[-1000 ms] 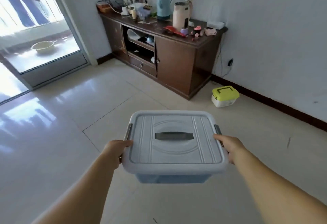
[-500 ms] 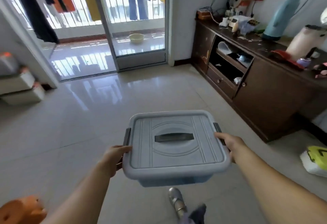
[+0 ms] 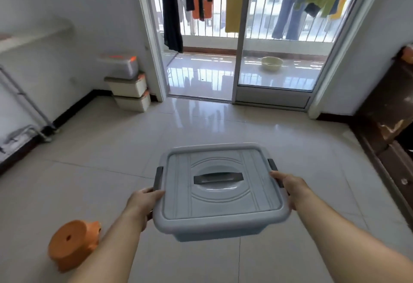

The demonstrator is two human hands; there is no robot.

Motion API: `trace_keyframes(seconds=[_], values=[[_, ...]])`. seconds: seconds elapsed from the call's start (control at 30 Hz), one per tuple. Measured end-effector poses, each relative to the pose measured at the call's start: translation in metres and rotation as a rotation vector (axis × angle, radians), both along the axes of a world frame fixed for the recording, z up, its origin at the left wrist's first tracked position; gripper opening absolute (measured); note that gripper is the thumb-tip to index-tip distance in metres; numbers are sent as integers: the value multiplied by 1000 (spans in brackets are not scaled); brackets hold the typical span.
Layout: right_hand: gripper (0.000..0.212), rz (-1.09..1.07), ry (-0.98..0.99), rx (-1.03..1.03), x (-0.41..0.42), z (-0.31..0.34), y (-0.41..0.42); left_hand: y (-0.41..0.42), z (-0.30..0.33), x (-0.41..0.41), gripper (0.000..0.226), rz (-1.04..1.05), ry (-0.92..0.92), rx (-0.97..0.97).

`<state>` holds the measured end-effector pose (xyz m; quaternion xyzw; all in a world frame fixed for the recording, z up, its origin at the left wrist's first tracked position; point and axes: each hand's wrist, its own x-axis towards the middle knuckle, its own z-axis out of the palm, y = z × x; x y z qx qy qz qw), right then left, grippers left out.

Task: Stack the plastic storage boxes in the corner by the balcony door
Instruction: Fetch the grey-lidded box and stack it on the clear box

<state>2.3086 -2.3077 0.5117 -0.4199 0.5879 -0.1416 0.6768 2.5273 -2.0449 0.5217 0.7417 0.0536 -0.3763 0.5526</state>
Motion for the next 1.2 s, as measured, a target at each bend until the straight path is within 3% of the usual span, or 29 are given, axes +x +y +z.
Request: trace_keyframes(seconds=[0.27, 0.43, 0.63, 0.9, 1.2], values=[[41, 118, 32, 12, 201, -4, -22, -5, -13, 161, 35, 179, 12, 16], [39, 96, 29, 35, 324, 1, -26, -10, -3, 289, 24, 178, 4, 45], [22, 123, 14, -23, 451, 5, -47, -35, 1, 419, 23, 204, -10, 114], [29, 176, 35, -39, 625, -10, -142, -115, -11, 570, 38, 239, -31, 123], [22, 343, 87, -93, 832, 12, -231, -177, 2, 730, 39, 348, -35, 133]])
